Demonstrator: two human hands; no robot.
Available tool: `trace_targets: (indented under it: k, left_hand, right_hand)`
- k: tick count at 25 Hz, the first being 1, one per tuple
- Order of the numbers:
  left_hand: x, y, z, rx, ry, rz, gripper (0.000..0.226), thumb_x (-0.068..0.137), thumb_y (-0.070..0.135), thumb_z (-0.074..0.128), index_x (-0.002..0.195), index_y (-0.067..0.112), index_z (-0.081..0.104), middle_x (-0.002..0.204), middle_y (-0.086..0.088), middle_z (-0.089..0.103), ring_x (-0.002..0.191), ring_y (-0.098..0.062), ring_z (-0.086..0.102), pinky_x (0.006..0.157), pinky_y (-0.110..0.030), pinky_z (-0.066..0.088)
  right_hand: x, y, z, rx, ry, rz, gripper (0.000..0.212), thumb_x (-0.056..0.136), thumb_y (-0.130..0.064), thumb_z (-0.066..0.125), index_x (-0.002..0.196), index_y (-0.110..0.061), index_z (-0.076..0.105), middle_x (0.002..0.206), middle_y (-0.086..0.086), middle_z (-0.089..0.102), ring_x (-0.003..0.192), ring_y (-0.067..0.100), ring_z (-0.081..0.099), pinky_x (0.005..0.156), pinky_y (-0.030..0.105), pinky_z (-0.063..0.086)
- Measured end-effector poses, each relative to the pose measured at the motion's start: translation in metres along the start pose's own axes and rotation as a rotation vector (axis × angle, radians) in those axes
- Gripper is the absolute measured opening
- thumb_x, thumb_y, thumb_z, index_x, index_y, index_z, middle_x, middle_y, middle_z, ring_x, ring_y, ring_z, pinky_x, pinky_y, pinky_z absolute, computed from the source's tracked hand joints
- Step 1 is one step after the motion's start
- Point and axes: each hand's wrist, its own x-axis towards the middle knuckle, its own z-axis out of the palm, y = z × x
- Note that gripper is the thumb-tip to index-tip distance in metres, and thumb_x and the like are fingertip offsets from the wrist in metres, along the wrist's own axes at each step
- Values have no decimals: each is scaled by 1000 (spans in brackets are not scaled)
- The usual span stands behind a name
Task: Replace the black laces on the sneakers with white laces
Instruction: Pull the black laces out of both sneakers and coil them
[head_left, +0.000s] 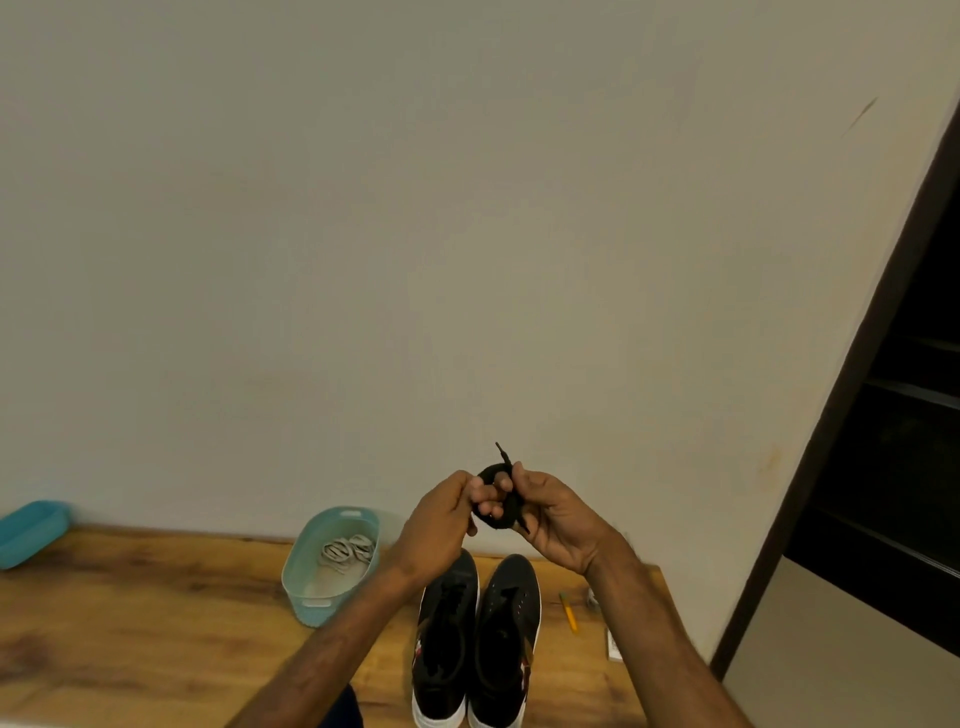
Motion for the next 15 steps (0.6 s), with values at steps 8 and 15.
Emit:
trace_targets:
  k: [8, 15]
  left_hand:
    - [-4, -18, -15, 526, 40, 109, 36, 105, 43, 25, 100, 19, 52, 88, 2, 62, 78, -16, 63, 76, -40, 53]
    - [-7, -42, 24, 351, 174, 34, 24, 106, 32, 31, 115, 24, 52, 97, 8, 65, 83, -10, 63, 74, -33, 52]
  right_hand:
    - [11, 24, -3, -305, 269, 84, 31, 93, -39, 53, 74, -16, 59, 103, 6, 66, 108, 21, 59, 96, 44, 48]
    - [40, 81, 22, 280, 562, -3, 50, 101, -45, 45, 65, -12, 53, 74, 9, 65, 76, 20, 65, 75, 36, 51]
